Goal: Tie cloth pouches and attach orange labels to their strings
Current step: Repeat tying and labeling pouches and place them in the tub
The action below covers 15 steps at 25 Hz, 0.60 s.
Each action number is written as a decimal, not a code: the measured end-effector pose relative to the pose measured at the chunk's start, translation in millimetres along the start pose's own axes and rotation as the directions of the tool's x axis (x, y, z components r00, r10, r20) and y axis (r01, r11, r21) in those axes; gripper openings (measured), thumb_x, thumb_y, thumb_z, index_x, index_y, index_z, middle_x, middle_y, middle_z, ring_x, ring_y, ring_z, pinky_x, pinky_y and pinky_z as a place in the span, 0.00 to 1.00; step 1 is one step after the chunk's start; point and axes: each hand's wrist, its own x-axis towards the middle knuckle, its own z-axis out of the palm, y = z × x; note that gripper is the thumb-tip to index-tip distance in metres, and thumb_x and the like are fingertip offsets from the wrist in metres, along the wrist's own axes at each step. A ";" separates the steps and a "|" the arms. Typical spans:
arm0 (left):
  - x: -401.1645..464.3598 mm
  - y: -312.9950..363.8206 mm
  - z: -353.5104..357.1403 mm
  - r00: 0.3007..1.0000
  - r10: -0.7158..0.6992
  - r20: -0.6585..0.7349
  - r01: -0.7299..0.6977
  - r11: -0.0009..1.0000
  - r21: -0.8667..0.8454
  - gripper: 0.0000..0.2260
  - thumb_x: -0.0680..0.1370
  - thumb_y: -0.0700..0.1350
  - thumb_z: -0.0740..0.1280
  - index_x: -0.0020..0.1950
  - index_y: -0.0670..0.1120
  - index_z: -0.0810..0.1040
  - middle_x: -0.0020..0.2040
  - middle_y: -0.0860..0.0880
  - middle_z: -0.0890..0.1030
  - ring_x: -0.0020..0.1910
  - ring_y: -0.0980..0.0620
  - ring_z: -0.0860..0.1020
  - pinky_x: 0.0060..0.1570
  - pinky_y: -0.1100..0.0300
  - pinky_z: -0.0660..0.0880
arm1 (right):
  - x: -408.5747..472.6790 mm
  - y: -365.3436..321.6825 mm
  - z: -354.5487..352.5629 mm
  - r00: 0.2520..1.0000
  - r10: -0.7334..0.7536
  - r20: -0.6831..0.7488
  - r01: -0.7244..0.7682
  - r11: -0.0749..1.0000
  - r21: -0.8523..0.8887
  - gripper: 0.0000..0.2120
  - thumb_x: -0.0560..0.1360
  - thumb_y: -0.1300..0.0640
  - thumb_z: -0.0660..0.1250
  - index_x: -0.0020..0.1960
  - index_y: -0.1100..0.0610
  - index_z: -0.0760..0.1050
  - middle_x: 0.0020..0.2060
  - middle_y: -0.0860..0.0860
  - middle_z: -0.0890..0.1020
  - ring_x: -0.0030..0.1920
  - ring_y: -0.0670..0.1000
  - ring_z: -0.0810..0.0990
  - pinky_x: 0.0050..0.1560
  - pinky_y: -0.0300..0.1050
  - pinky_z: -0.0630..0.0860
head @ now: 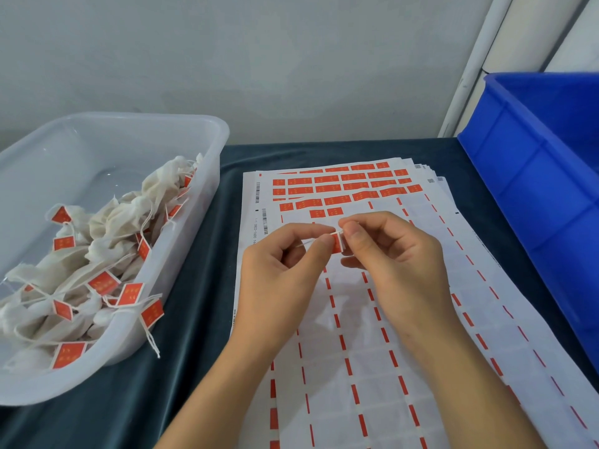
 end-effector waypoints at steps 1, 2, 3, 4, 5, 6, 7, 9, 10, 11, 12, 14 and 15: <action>-0.1 0.1 -0.1 1.000 -0.003 -0.002 0.003 1.000 0.000 0.04 0.80 0.47 0.74 0.48 0.56 0.88 0.36 0.48 0.84 0.38 0.40 0.79 0.41 0.47 0.82 | 0.0 0.3 0.1 1.000 0.006 0.000 -0.006 1.000 0.004 0.06 0.76 0.47 0.70 0.51 0.45 0.84 0.43 0.39 0.86 0.48 0.42 0.85 0.41 0.32 0.81; -0.1 0.1 -0.2 1.000 -0.006 -0.003 0.006 1.000 0.001 0.04 0.80 0.47 0.74 0.48 0.56 0.88 0.36 0.48 0.84 0.36 0.42 0.78 0.40 0.47 0.82 | 0.0 0.5 0.2 1.000 0.009 -0.001 -0.009 1.000 0.009 0.06 0.76 0.47 0.70 0.51 0.45 0.84 0.43 0.39 0.86 0.48 0.42 0.85 0.40 0.32 0.81; -0.2 0.2 -0.2 1.000 -0.009 -0.004 0.009 1.000 0.001 0.04 0.80 0.47 0.74 0.48 0.56 0.88 0.35 0.48 0.84 0.35 0.44 0.78 0.40 0.47 0.82 | 0.0 0.4 0.3 1.000 0.012 -0.001 -0.012 1.000 0.014 0.07 0.76 0.47 0.70 0.51 0.45 0.84 0.43 0.39 0.86 0.48 0.42 0.85 0.41 0.32 0.81; -0.2 0.4 0.1 1.000 -0.011 -0.004 0.011 1.000 0.001 0.04 0.80 0.47 0.74 0.48 0.56 0.88 0.35 0.48 0.84 0.34 0.45 0.77 0.40 0.47 0.82 | -0.1 -0.1 0.6 1.000 0.015 -0.002 -0.015 1.000 0.020 0.08 0.75 0.46 0.70 0.51 0.45 0.84 0.43 0.39 0.86 0.48 0.43 0.85 0.41 0.33 0.81; -0.2 0.9 0.5 1.000 -0.015 -0.005 0.015 1.000 0.003 0.03 0.80 0.47 0.74 0.48 0.56 0.87 0.36 0.48 0.84 0.35 0.44 0.78 0.41 0.45 0.82 | -0.2 -0.6 0.8 1.000 0.018 -0.002 -0.018 1.000 0.025 0.09 0.75 0.45 0.70 0.51 0.45 0.84 0.43 0.40 0.86 0.48 0.43 0.86 0.41 0.33 0.81; -0.3 1.4 0.9 1.000 -0.017 -0.007 0.018 1.000 0.005 0.03 0.80 0.48 0.74 0.49 0.56 0.87 0.36 0.49 0.84 0.36 0.42 0.79 0.42 0.45 0.82 | -0.2 -0.9 0.7 1.000 0.021 -0.003 -0.021 0.999 0.029 0.09 0.75 0.45 0.69 0.52 0.46 0.84 0.43 0.40 0.86 0.48 0.43 0.86 0.41 0.33 0.81; -0.5 1.9 1.2 1.000 -0.019 -0.009 0.019 1.000 0.006 0.03 0.80 0.48 0.74 0.49 0.56 0.87 0.36 0.49 0.84 0.38 0.41 0.80 0.44 0.44 0.83 | -0.1 -0.8 0.5 1.000 0.024 -0.002 -0.024 0.999 0.031 0.09 0.75 0.45 0.70 0.52 0.46 0.84 0.43 0.40 0.86 0.48 0.43 0.86 0.41 0.33 0.81; -0.8 2.3 1.1 1.000 -0.019 -0.010 0.019 1.000 0.008 0.03 0.80 0.48 0.74 0.49 0.56 0.88 0.37 0.49 0.84 0.39 0.40 0.80 0.44 0.43 0.83 | -0.1 -0.4 -0.1 1.000 0.030 -0.001 -0.030 0.999 0.034 0.07 0.76 0.47 0.70 0.51 0.46 0.84 0.43 0.40 0.86 0.47 0.43 0.86 0.41 0.34 0.82; -0.7 2.2 1.0 1.000 -0.018 -0.010 0.018 1.000 0.008 0.03 0.80 0.48 0.74 0.49 0.56 0.88 0.37 0.48 0.84 0.39 0.39 0.80 0.45 0.42 0.83 | -0.2 -0.4 -0.3 0.999 0.032 0.000 -0.032 0.999 0.037 0.06 0.77 0.48 0.70 0.51 0.46 0.84 0.43 0.40 0.86 0.47 0.43 0.86 0.41 0.34 0.82; -0.7 2.1 0.9 1.000 -0.017 -0.010 0.017 1.000 0.008 0.03 0.80 0.48 0.74 0.49 0.56 0.88 0.37 0.48 0.85 0.39 0.39 0.80 0.45 0.42 0.83 | -0.3 -0.7 -0.3 0.999 0.033 0.001 -0.033 0.999 0.038 0.06 0.77 0.48 0.70 0.51 0.46 0.84 0.43 0.40 0.86 0.47 0.43 0.86 0.41 0.34 0.82; -0.5 1.9 0.9 1.000 -0.014 -0.010 0.015 1.000 0.008 0.03 0.80 0.48 0.74 0.49 0.56 0.88 0.37 0.48 0.84 0.39 0.39 0.80 0.45 0.42 0.83 | -0.5 -1.0 -0.2 0.999 0.033 0.001 -0.033 0.999 0.038 0.07 0.76 0.47 0.70 0.52 0.46 0.84 0.43 0.40 0.86 0.47 0.43 0.86 0.41 0.34 0.82; -0.4 1.7 1.1 1.000 -0.011 -0.013 0.011 1.000 0.007 0.03 0.80 0.48 0.74 0.48 0.56 0.88 0.37 0.48 0.85 0.39 0.39 0.80 0.45 0.42 0.83 | -0.3 -1.2 0.2 0.999 0.034 0.000 -0.034 0.999 0.039 0.06 0.77 0.48 0.70 0.52 0.46 0.84 0.43 0.40 0.86 0.47 0.43 0.86 0.41 0.34 0.81; -0.4 1.7 1.2 1.000 -0.012 -0.013 0.012 1.000 0.005 0.03 0.79 0.48 0.74 0.48 0.56 0.87 0.37 0.48 0.85 0.39 0.39 0.80 0.45 0.42 0.83 | -0.2 -1.1 0.4 0.999 0.034 0.001 -0.034 0.999 0.040 0.06 0.77 0.49 0.70 0.51 0.46 0.84 0.43 0.40 0.86 0.47 0.43 0.86 0.41 0.34 0.81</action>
